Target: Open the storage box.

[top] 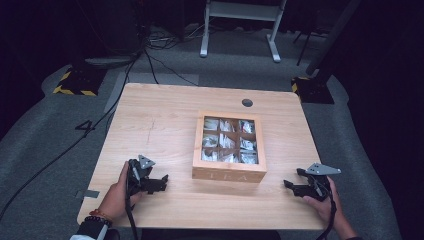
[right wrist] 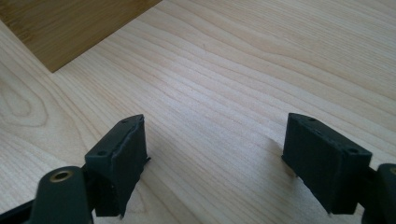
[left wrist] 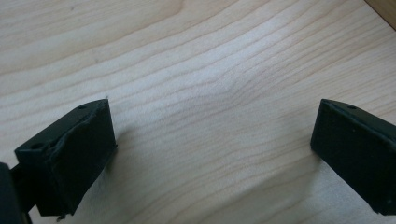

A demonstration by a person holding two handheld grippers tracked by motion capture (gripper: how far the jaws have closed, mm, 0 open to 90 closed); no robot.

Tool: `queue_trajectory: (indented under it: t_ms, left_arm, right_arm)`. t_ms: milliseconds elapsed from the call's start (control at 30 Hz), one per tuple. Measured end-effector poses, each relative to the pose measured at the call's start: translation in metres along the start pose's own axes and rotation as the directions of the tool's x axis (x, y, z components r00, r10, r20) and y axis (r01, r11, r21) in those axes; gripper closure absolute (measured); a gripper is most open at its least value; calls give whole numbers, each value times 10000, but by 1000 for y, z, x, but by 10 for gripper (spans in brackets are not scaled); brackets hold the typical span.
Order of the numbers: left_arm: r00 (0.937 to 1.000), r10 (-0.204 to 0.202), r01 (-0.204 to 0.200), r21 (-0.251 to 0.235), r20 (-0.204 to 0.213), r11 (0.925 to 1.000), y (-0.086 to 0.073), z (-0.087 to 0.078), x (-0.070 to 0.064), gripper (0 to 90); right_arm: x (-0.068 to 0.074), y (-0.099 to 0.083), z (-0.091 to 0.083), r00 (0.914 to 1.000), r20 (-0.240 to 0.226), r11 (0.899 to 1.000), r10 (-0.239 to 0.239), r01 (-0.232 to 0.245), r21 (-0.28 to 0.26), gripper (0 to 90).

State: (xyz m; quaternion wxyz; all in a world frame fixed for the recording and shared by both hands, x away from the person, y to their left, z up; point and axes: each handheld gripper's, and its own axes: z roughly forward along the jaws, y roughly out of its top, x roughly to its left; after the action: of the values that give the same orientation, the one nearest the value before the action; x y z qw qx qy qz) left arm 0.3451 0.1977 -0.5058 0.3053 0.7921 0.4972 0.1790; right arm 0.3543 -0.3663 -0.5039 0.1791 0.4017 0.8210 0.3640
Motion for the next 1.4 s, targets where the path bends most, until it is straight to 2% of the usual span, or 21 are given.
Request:
queue_trajectory:
  t_ms: [33,133,200,267,300,333,400,433,467,500,567,700,767,800,867,967,1133,1333,1400]
  left_arm:
    - [10000,0,0,0,0,10000,0,0,0,2]
    - [9949,735,-737,9,692,9973,6,5,6,1]
    - [9926,890,-891,-23,828,9960,7,6,8,2]
    - [9837,1373,-1374,-71,1162,9905,8,7,11,3]
    - [9752,1687,-1691,-97,1431,9856,10,8,13,3]
    - [9699,1839,-1845,-109,1598,9828,11,9,15,3]
    - [9580,2152,-2164,-145,1897,9762,13,11,17,3]
    - [9580,2152,-2164,-145,1897,9762,13,11,17,3]
    - [9534,2274,-2287,-166,1986,9734,14,12,17,3]
    - [9532,2277,-2289,-174,1987,9733,16,13,17,1]
    - [9522,2301,-2313,-180,2007,9727,17,15,16,0]
    - [9524,2282,-2298,-159,2023,9731,17,14,16,2]
    - [9525,2278,-2294,-159,2021,9732,17,14,16,2]
    - [9527,2276,-2291,-158,2014,9733,17,14,16,2]
    - [9531,2270,-2286,-158,2000,9734,17,14,16,2]
    - [9532,2270,-2287,-152,1996,9734,17,14,16,2]
    - [9540,2241,-2256,-153,1990,9741,17,14,16,2]
    - [9544,2239,-2256,-142,1973,9741,17,14,16,2]
    - [9545,2237,-2253,-144,1971,9742,17,14,16,2]
  right_arm:
    - [0,0,0,10000,0,10000,0,0,0,216]
    - [0,1,0,10000,-18,10000,-75,75,60,211]
    - [0,1,-2,9998,-118,9998,-154,156,148,232]
    - [-2,1,-5,9998,-208,9999,6,-3,136,243]
    - [-3,1,-6,9995,-304,9999,50,-47,108,253]
    - [-4,2,-8,9989,-465,10000,13,-13,9,255]
    - [-2,7,-13,9991,-382,9997,-180,175,-142,282]
    - [-1,11,-16,9987,-418,9993,-287,276,-251,300]
    - [-1,11,-16,9987,-418,9993,-287,276,-251,300]
    - [5,21,-22,9975,-416,9974,-570,551,-463,310]
    - [8,25,-23,9970,-433,9967,-646,622,-529,313]
    - [24,47,-29,9914,-599,9892,-1165,1104,-967,330]
    - [31,55,-28,9864,-851,9859,-1409,1320,-1028,340]
    - [39,62,-26,9806,-919,9817,-1732,1645,-956,346]
    - [42,63,-25,9783,-991,9804,-1818,1725,-956,353]
    - [54,69,-19,9684,-1487,9773,-2000,1864,-1008,375]
    - [59,72,-14,9657,-1539,9762,-2091,1970,-903,410]
    - [61,72,-9,9633,-1801,9788,-1992,1865,-853,514]
    - [62,72,-6,9654,-1641,9783,-2026,1921,-779,518]
